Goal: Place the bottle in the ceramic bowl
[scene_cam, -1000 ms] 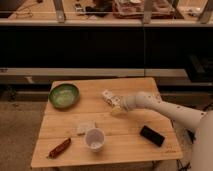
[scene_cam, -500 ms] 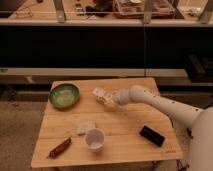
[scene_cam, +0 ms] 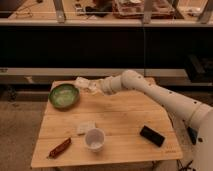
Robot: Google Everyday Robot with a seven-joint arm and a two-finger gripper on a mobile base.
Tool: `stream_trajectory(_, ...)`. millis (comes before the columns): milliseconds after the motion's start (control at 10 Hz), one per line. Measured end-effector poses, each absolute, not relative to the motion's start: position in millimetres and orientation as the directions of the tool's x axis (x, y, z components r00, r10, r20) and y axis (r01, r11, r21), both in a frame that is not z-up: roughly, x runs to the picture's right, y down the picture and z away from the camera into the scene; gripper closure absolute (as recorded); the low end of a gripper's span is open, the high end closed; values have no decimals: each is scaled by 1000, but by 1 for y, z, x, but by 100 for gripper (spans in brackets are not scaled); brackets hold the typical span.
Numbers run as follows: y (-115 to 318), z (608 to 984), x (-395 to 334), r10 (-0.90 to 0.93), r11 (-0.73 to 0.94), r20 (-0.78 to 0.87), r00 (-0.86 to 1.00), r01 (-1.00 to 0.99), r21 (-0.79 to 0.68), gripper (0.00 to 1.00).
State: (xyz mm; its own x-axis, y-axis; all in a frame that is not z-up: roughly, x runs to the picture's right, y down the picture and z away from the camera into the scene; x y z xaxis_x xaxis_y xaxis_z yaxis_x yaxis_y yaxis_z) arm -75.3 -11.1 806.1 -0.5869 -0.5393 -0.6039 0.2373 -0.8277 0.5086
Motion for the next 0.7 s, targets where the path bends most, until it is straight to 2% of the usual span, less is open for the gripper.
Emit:
stream_trajectory(300,-22,798,-143,-532,-796,-638,-557,72,601,100)
stream_trajectory(500,-32,816,-164,-538,-768,-627,-563,22,640,98)
stream_trajectory(700,-39,841,-174,-537,-755,-613,-579,6,655,83)
